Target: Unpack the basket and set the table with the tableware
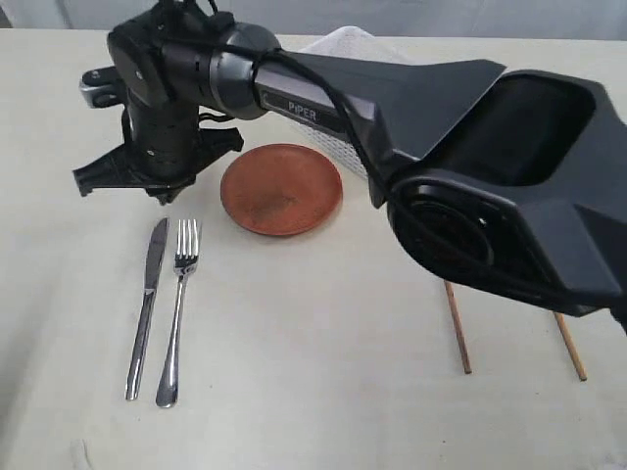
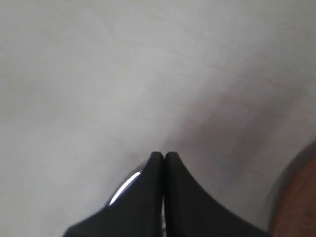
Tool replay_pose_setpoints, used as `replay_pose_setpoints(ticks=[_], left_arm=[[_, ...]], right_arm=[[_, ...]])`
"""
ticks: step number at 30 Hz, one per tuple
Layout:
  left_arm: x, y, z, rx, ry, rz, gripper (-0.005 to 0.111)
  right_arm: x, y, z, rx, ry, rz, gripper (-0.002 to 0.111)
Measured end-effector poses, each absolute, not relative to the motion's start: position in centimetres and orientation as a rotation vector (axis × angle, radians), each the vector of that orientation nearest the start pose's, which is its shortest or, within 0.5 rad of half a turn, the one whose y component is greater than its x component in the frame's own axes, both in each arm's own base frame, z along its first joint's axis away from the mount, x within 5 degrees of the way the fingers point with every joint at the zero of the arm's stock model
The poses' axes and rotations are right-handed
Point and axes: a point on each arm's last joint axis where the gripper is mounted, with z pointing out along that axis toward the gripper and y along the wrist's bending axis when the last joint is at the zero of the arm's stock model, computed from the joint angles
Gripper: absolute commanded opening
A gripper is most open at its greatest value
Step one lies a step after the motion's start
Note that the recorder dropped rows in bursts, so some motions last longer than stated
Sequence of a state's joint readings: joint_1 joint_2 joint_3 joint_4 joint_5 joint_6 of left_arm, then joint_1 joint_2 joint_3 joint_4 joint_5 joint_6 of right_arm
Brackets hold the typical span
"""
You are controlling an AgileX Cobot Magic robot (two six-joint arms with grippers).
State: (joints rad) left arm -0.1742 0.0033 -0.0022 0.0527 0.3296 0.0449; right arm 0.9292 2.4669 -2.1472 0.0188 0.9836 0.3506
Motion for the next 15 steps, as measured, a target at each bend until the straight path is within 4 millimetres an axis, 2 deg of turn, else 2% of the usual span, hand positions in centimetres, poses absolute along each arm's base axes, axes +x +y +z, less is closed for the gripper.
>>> replay_pose_setpoints(ticks=[4, 15], left_arm=[[5.3, -0.8, 18.4, 0.231, 1.799, -0.041, 0.000], [5.3, -0.8, 18.4, 0.231, 1.799, -0.041, 0.000]], right_arm=[[31.5, 42.2, 12.7, -0.811, 2.754, 0.295, 0.000], [32.0, 42.8, 12.4, -0.794, 2.697, 0.346, 0.000]])
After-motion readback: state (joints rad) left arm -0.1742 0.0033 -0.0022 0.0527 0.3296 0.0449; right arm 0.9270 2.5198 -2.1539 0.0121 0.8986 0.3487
